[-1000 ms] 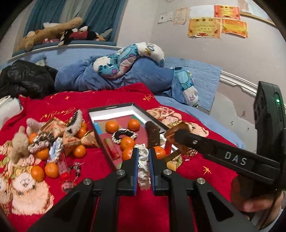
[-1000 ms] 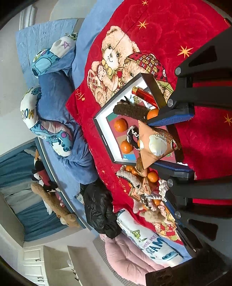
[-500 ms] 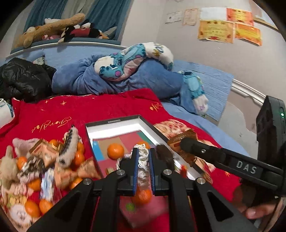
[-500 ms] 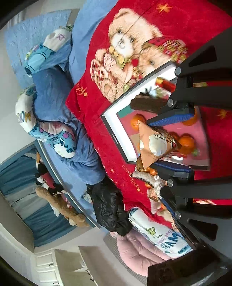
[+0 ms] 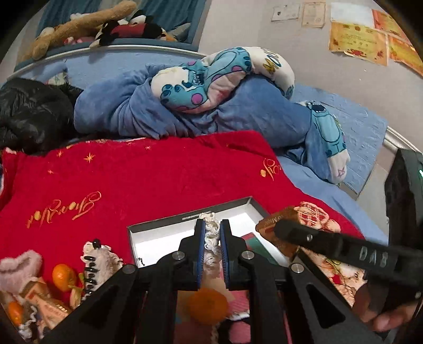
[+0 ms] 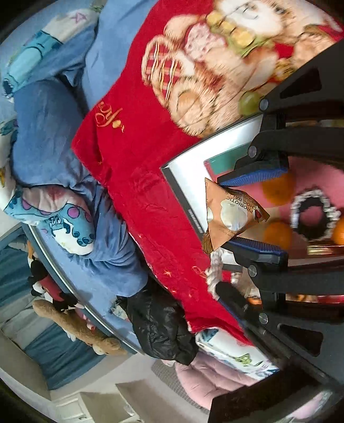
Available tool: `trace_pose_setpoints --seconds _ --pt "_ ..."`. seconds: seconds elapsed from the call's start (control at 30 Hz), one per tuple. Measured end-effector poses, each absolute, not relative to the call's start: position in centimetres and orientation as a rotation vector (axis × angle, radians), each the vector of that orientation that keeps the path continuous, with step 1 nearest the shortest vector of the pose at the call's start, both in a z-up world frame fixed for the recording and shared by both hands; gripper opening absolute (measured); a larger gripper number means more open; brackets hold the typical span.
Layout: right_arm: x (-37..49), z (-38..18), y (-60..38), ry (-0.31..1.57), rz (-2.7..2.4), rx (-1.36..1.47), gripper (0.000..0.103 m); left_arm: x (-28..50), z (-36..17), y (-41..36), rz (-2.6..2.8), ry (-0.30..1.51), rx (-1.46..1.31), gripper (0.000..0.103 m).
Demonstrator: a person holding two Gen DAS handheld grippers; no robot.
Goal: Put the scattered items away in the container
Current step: 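Carry the scrunchie in the left gripper while the right gripper carries the candy packet to the black box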
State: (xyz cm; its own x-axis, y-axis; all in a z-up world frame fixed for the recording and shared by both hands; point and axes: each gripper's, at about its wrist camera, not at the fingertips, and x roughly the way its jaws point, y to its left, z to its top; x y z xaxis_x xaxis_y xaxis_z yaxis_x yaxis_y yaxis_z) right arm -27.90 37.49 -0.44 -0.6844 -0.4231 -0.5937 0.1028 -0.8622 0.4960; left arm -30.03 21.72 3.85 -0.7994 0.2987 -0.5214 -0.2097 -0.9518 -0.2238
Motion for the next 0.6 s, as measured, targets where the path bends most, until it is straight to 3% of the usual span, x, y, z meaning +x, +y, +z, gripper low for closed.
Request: trace_pose_setpoints --seconds 0.2,0.6 --pt "-31.0 -2.4 37.1 -0.554 -2.597 1.142 0.038 -32.5 -0.1 21.2 2.669 -0.251 -0.942 0.011" --pt "-31.8 -4.7 36.5 -0.49 -2.594 1.261 0.041 -32.3 -0.6 21.4 2.693 -0.217 -0.965 0.011"
